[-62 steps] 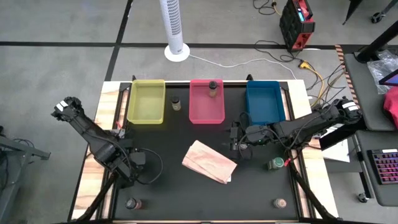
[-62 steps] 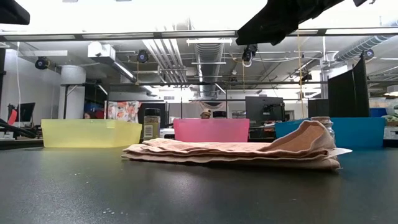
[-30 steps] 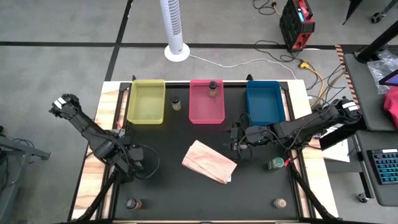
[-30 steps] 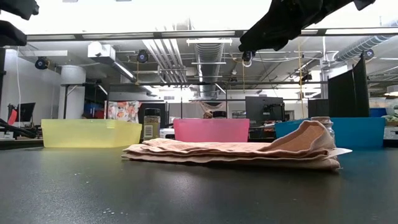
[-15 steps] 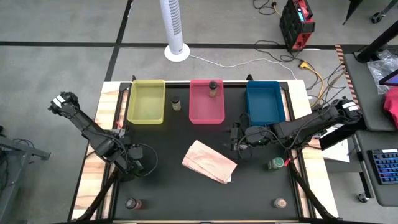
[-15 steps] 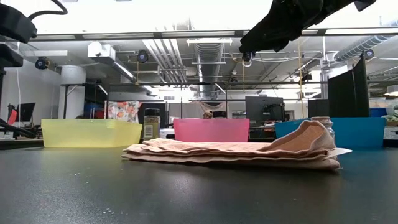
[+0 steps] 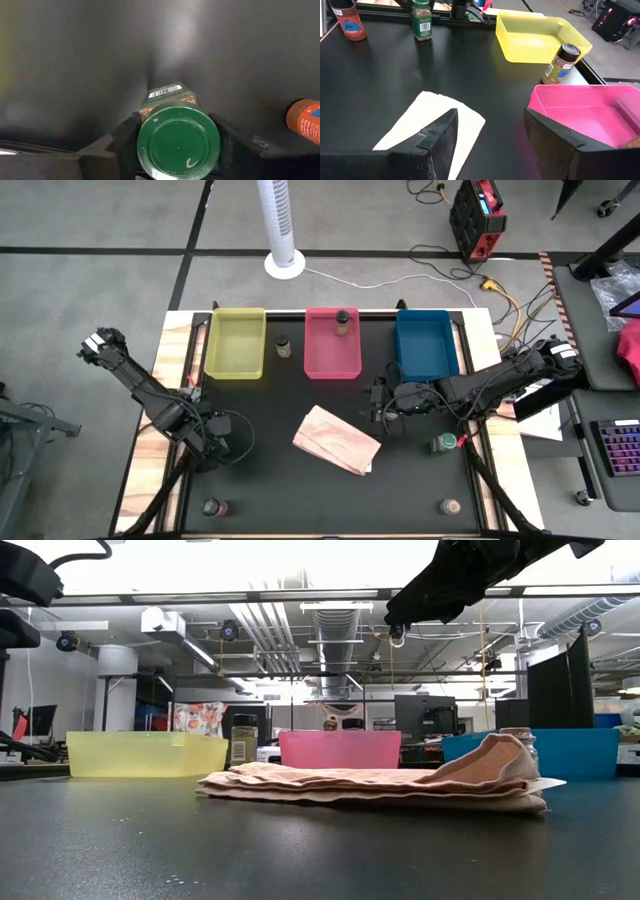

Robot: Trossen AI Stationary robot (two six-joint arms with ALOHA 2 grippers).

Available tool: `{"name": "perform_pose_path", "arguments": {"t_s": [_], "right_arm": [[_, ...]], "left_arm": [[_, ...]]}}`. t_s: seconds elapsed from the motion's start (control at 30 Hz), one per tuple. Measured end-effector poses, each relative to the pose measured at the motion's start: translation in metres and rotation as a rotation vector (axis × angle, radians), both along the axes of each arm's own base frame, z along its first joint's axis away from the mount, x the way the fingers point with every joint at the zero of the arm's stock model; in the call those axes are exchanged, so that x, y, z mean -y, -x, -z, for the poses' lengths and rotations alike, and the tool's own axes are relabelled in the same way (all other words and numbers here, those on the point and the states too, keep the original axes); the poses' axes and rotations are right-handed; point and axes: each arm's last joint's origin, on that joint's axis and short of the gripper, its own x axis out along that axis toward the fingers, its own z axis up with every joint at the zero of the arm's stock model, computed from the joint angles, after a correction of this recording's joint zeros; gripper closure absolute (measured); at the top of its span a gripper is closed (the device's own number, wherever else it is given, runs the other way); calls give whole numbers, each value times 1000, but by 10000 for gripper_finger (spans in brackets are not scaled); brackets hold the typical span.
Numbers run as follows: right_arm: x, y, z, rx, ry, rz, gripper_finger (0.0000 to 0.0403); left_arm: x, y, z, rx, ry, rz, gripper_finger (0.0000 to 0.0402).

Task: Sort spices by type
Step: Put the left green seasoning bottle into the yellow bin

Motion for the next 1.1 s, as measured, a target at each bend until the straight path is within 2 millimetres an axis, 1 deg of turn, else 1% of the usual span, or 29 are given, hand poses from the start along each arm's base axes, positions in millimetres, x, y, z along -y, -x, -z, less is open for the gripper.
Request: {"name": "perform_pose_path", "arguments": {"t_s": [0.17, 0.23, 0.3, 0.37, 0.47, 0.53, 0.6, 0.73, 0.83, 1.0, 1.1], "right_arm": [[0, 0, 0, 0, 0, 0, 187], [0, 0, 0, 0, 0, 0, 188], [0, 0, 0, 0, 0, 0, 188], [0, 0, 0, 0, 0, 0, 187], [0, 0, 0, 0, 0, 0, 187], [0, 0, 0, 0, 0, 0, 188], [0, 0, 0, 0, 0, 0, 187], [0, 0, 0, 0, -2, 1, 187], [0, 0, 0, 1, -12, 6, 188], [0, 1, 2, 0, -36, 18, 187], [0, 1, 4, -5, -52, 26, 188]], "left_arm": [[0, 0, -1, 0, 3, 0, 216], [3, -3, -7, 14, 29, 1, 216], [5, -6, -19, 61, 36, -2, 216], [6, -10, -32, 119, 8, -10, 216], [2, -16, -56, 219, -74, -62, 216], [-4, -21, -72, 274, -147, -124, 216], [-15, -26, -88, 309, -218, -204, 216], [-41, -39, -116, 347, -296, -359, 216], [-64, -51, -133, 366, -339, -416, 216], [-111, -59, -150, 344, -456, -485, 216], [-141, -58, -152, 316, -491, -546, 216]]}}
